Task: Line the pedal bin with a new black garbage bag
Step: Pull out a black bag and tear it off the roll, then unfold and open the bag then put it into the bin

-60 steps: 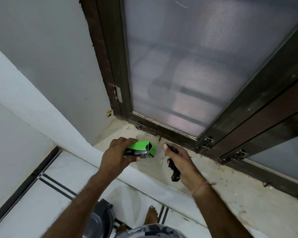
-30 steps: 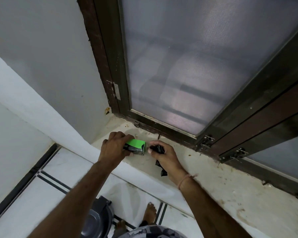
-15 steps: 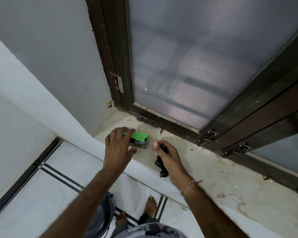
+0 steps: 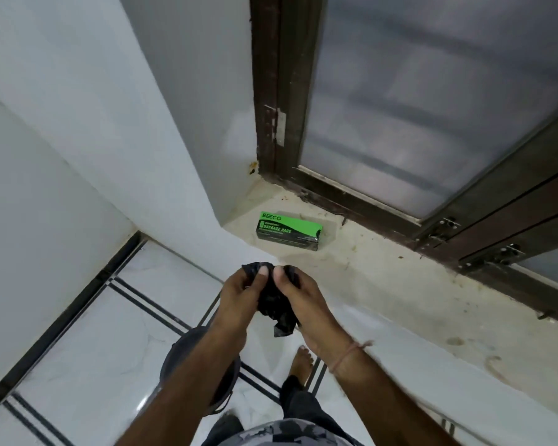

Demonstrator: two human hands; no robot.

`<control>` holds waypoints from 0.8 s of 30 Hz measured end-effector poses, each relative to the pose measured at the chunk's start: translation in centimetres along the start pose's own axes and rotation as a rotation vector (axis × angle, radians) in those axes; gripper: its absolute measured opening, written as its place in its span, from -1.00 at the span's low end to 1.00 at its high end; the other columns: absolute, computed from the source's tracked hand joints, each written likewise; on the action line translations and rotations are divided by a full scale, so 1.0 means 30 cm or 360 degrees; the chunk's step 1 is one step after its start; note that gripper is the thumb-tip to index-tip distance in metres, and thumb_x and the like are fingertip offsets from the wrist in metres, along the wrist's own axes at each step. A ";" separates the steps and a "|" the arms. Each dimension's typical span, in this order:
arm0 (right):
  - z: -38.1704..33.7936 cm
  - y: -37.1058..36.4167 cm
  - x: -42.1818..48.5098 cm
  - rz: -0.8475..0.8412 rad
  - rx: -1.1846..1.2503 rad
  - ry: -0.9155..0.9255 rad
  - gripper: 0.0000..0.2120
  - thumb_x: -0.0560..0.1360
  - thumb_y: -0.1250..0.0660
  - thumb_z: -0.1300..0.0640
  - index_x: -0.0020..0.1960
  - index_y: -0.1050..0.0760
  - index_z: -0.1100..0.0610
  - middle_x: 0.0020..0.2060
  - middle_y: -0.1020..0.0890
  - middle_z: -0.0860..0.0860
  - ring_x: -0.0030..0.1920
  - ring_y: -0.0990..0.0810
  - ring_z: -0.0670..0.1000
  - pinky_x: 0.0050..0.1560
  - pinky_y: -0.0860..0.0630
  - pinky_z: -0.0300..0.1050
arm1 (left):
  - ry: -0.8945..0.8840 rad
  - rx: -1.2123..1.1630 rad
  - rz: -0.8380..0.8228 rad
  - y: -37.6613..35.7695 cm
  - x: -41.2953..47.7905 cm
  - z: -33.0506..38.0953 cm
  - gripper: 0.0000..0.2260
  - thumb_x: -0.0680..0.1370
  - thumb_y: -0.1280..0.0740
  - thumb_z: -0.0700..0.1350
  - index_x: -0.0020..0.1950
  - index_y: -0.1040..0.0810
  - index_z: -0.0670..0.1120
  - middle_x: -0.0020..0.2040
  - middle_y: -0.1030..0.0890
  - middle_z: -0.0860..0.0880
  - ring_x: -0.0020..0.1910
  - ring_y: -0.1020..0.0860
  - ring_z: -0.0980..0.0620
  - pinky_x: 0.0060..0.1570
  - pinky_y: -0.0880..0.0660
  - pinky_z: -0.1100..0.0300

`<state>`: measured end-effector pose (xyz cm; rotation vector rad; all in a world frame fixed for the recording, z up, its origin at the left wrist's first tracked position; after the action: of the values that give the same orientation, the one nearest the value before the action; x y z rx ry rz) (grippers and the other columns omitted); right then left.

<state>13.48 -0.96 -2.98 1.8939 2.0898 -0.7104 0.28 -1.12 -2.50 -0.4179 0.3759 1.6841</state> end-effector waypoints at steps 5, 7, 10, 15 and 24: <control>0.065 -0.147 -0.064 0.0112 -0.0258 0.0063 -0.62 0.63 -0.42 0.10 0.07 -0.53 0.48 -0.20 -0.60 0.19 -0.17 -0.61 0.09 -0.19 -0.55 -0.12 | 0.0127 -0.0159 0.0128 0.266 -0.027 -0.058 -0.72 0.73 -0.23 -0.17 0.20 -0.53 -0.41 -0.10 -0.61 -0.31 -0.16 -0.53 -0.21 -0.23 -0.51 0.03; 0.093 -0.234 -0.085 0.0145 -0.0305 0.0101 -0.66 0.61 -0.44 0.12 0.04 -0.56 0.45 -0.19 -0.63 0.19 -0.15 -0.62 0.09 -0.11 -0.57 -0.06 | 0.0205 -0.0335 0.0127 0.380 -0.041 -0.097 -0.67 0.75 -0.19 -0.14 0.27 -0.48 -0.42 0.07 -0.64 -0.39 0.01 -0.62 -0.32 0.08 -0.60 -0.24; 0.167 -0.361 -0.132 0.0226 -0.0305 0.0151 -0.67 0.62 -0.44 0.13 0.02 -0.55 0.45 -0.23 -0.61 0.17 -0.23 -0.60 0.06 -0.24 -0.55 -0.11 | 0.0240 -0.0346 -0.0055 0.579 -0.075 -0.138 -0.62 0.68 -0.32 0.06 0.19 -0.60 -0.28 0.07 -0.73 -0.26 0.06 -0.72 -0.24 -0.05 -0.69 -0.09; 0.338 -0.642 -0.297 0.0385 -0.0182 0.0109 -0.79 0.61 -0.45 0.20 0.08 -0.62 0.38 -0.28 -0.67 0.06 -0.38 -0.62 -0.06 -0.52 -0.50 -0.25 | 0.0026 0.0115 -0.0195 1.003 -0.157 -0.204 -0.74 0.55 -0.52 -0.01 0.01 -0.72 -0.21 -0.18 -0.78 -0.10 -0.19 -0.76 -0.07 -0.30 -0.63 0.17; 0.430 -0.993 -0.556 0.0469 -0.0299 0.0207 -0.91 0.55 -0.50 0.27 0.01 -0.68 0.30 -0.15 -0.69 0.08 -0.10 -0.65 -0.01 -0.09 -0.60 -0.29 | 0.0058 -0.0092 -0.0015 1.552 -0.349 -0.213 -0.76 0.53 -0.53 0.05 -0.11 -0.68 -0.13 -0.23 -0.77 -0.10 -0.20 -0.77 -0.13 -0.35 -0.64 0.13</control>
<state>-15.33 -23.16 -0.17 2.1235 1.8150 -0.3221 -43.94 -20.17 -2.61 -0.4927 0.3522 1.6828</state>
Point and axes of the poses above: each hand's wrist, its own x-axis towards the middle knuckle, its own y-axis out of the back of the hand, z = x × y, the point moved 5 cm from there along x, towards the middle knuckle
